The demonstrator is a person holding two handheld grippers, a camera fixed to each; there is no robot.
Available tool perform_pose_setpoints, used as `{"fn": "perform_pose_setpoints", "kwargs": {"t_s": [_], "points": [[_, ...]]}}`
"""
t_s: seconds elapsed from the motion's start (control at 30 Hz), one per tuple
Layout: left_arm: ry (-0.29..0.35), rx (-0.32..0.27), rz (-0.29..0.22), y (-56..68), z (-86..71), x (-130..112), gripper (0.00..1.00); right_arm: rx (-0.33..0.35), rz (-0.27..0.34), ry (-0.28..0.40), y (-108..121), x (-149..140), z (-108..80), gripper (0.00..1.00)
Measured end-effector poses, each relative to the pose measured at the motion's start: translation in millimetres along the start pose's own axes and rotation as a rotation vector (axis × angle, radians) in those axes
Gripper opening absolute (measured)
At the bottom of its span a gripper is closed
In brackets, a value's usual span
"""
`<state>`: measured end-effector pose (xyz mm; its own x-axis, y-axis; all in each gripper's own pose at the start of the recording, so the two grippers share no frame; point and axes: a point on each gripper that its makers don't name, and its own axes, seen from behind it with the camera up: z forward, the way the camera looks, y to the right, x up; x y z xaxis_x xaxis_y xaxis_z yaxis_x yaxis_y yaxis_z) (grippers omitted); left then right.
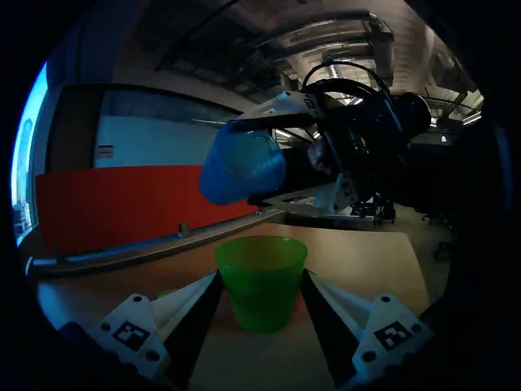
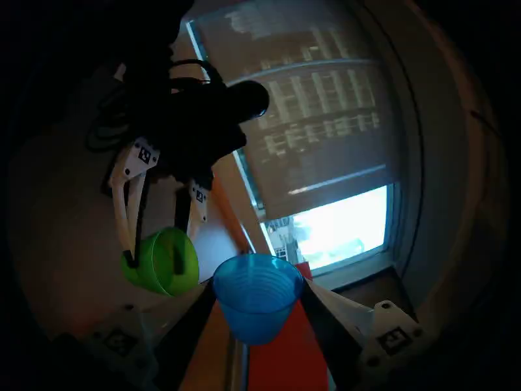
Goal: Pour water
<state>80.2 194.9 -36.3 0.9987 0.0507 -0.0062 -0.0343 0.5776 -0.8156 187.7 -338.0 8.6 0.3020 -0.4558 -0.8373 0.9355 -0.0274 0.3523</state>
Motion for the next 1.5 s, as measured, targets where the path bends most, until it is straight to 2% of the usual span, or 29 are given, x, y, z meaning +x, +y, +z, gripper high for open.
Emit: {"fn": "perform_pose_setpoints", "kwargs": {"t_s": [0.6,0.83,1.27,1.5], "points": [[-0.002,0.01,0.0,-1.1,-2.6,0.4,0.82,-0.044,0.201,0.008,-2.9,-13.2,-3.3,0.91],[-0.003,0.011,0.002,-0.7,-3.0,2.2,0.82,-0.062,0.317,0.012,-4.5,-19.4,-6.3,0.91],[-0.004,0.019,0.006,-0.8,-4.3,5.4,0.82,-0.075,0.566,0.025,-9.2,-29.3,-9.9,0.91],[-0.006,0.024,0.009,-1.9,-5.4,6.7,0.82,-0.075,0.668,0.032,-13.8,-31.0,-8.7,0.91]]}}
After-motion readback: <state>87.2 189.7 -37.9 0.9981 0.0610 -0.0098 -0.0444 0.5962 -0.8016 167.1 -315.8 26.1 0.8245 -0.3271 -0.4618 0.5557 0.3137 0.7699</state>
